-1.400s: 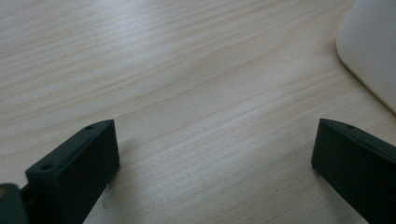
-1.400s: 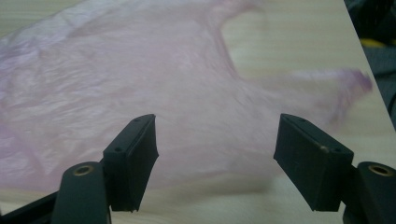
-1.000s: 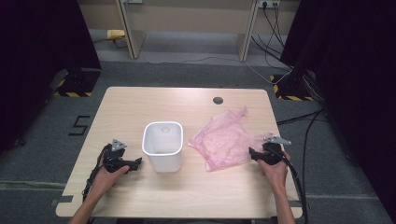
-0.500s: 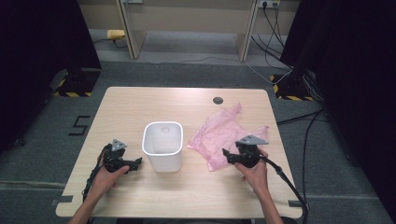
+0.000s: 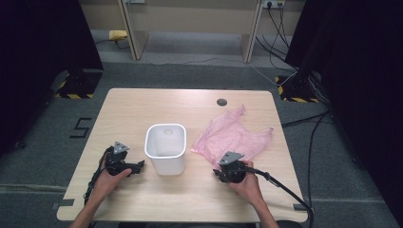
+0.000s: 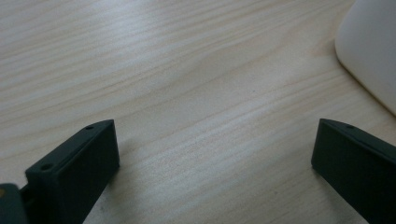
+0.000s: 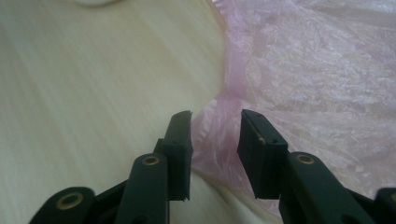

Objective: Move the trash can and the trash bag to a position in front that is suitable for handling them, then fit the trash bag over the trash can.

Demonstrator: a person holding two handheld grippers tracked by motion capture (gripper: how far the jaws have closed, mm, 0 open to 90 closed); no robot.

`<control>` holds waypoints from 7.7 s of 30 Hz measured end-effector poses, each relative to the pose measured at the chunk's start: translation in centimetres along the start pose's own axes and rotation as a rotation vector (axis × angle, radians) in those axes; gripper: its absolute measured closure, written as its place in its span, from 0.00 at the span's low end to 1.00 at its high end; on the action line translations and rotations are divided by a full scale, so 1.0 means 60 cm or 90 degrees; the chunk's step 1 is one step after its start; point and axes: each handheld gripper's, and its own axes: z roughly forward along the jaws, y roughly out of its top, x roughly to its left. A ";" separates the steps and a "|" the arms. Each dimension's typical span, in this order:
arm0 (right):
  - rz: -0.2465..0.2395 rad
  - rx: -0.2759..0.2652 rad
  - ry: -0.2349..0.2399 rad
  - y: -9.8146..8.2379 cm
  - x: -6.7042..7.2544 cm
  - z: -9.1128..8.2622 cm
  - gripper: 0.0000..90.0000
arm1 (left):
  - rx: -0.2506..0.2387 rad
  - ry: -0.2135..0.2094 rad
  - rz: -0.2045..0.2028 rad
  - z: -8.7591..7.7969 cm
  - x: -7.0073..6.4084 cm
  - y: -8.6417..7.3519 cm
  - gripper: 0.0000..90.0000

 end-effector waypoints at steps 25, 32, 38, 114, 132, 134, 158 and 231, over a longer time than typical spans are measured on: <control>0.184 -0.094 -0.034 0.038 -0.036 -0.004 0.44 | 0.000 0.000 0.000 0.000 0.000 0.000 0.00; 0.176 -0.072 -0.062 0.061 -0.034 0.044 0.46 | 0.000 0.000 0.000 0.000 0.000 0.000 0.00; 0.131 -0.027 -0.063 0.051 -0.032 0.067 0.49 | 0.000 0.000 0.000 0.000 0.000 0.000 0.00; 0.208 -0.123 -0.050 0.071 -0.035 -0.012 0.25 | -0.025 -0.095 -0.006 0.011 -0.122 0.068 0.17; 0.274 -0.034 -0.095 -0.004 -0.074 -0.020 0.19 | 0.000 -0.006 -0.001 -0.012 -0.028 -0.001 0.16; 0.278 -0.028 -0.095 -0.004 -0.072 -0.017 0.19 | -0.023 -0.013 0.009 -0.012 -0.025 -0.010 0.15; 0.271 -0.003 -0.110 -0.011 -0.079 -0.005 0.19 | -0.008 -0.025 0.021 -0.007 -0.026 -0.006 0.04; 0.148 -0.297 -0.126 0.089 -0.114 -0.127 1.00 | -0.054 -0.096 -0.042 -0.063 -0.033 0.040 0.17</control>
